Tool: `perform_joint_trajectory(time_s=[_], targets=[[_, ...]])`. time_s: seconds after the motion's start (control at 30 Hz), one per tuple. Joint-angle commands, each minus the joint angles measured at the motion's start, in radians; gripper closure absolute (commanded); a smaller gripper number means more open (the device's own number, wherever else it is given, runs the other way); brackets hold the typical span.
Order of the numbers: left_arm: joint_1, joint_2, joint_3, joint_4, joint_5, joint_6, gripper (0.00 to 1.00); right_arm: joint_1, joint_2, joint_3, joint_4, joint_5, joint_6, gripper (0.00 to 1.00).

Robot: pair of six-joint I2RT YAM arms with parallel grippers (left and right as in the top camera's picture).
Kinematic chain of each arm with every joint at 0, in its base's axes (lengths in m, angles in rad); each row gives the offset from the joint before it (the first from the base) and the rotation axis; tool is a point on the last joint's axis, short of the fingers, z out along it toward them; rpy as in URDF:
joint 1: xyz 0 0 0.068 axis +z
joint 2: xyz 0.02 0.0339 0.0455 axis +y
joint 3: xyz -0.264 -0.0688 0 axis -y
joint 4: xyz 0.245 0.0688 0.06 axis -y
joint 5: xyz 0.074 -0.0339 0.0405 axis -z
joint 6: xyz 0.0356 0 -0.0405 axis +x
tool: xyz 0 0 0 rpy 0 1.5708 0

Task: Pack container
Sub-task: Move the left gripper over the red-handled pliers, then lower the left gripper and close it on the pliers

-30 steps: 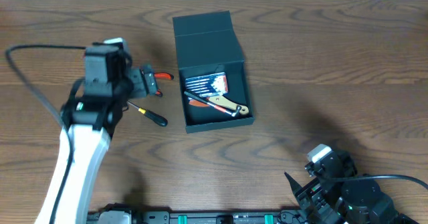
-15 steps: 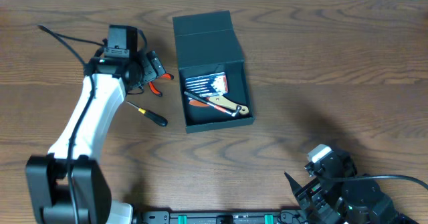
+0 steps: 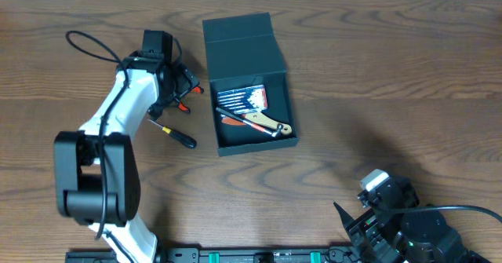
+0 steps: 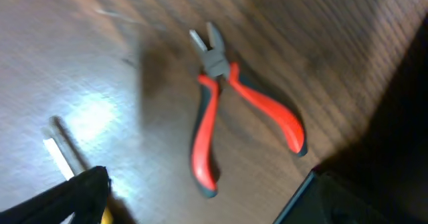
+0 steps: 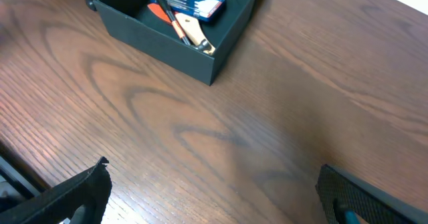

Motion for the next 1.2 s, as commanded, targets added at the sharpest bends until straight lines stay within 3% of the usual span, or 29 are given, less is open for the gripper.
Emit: perform_joint_trajectory(time_s=[0.0,0.23,0.47,0.57,0.93,1.17], targets=[[0.003,0.04,0.042,-0.019,0.044,-0.01,0.1,-0.006,-0.004,-0.002,0.0,0.005,0.014,0.01],[0.003,0.097,0.075,-0.082,0.055,-0.011,0.11,-0.006,-0.004,-0.002,0.0,0.005,0.014,0.01],[0.003,0.138,0.076,-0.097,0.077,-0.013,0.19,-0.006,-0.004,-0.001,0.0,0.005,0.014,0.01],[0.006,0.138,0.076,-0.101,0.077,-0.013,0.31,-0.006,-0.004,-0.001,-0.001,0.005,0.014,0.01],[0.026,0.143,0.076,-0.113,0.103,-0.027,0.57,-0.006,-0.004,-0.001,0.0,0.005,0.014,0.01],[0.026,0.144,0.076,-0.129,0.103,-0.037,0.66,-0.006,-0.004,-0.001,0.0,0.005,0.014,0.01]])
